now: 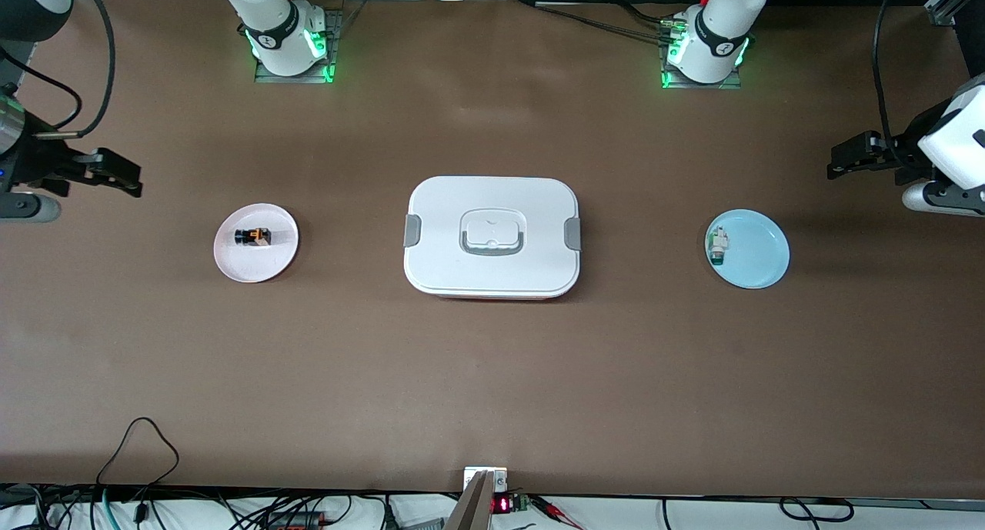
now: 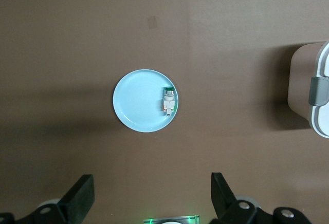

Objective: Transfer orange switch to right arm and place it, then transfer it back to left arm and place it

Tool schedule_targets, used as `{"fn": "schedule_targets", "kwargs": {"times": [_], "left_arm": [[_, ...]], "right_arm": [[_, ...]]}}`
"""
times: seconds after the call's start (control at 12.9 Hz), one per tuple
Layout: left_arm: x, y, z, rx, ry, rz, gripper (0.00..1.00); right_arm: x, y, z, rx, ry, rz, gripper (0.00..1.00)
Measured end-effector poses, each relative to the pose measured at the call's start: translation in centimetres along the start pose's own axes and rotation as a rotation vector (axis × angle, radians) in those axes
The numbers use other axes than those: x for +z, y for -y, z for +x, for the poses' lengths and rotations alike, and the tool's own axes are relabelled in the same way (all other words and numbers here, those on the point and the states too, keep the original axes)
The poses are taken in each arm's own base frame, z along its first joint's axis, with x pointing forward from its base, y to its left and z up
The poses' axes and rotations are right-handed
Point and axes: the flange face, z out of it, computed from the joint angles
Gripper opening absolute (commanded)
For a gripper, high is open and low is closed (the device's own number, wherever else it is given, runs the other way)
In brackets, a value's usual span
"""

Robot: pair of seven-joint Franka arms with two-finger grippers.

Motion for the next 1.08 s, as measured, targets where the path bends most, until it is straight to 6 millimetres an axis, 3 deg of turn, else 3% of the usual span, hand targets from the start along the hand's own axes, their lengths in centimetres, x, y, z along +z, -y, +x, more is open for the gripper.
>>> {"fn": "schedule_targets", "kwargs": {"times": [0.15,0.31,0.46,0.54,0.62,0.93,1.08], "left_arm": [[0.0,1.8,-0.1,-0.027,-0.001,-0.004,1.00],[-0.1,3.1,-0.2,-0.041,-0.004,-0.003,1.00],[-0.1,3.5,-0.2,-0.035,-0.009,0.009,1.00],[-0.1,3.5,-0.2,-0.034,-0.012,0.010,1.00],[-0.2,3.4,-0.1,-0.032,-0.015,0.011,1.00],[-1.7,3.1,-1.6,-0.030,-0.045,0.013,1.00],[-2.3,3.1,-2.9,-0.032,-0.055,0.014,1.00]], "right_arm": [[0.2,-1.5,0.0,0.032,0.008,-0.005,1.00],[0.8,-4.5,-0.3,0.089,0.032,0.013,1.00],[1.7,-7.6,-0.9,0.133,0.070,0.031,1.00],[2.1,-8.2,-1.0,0.130,0.079,0.031,1.00],[2.5,-8.0,-0.9,0.111,0.084,0.028,1.00],[6.0,-3.6,0.3,0.034,0.065,0.016,1.00],[6.8,-3.5,-0.5,0.030,0.075,0.019,1.00]]}}
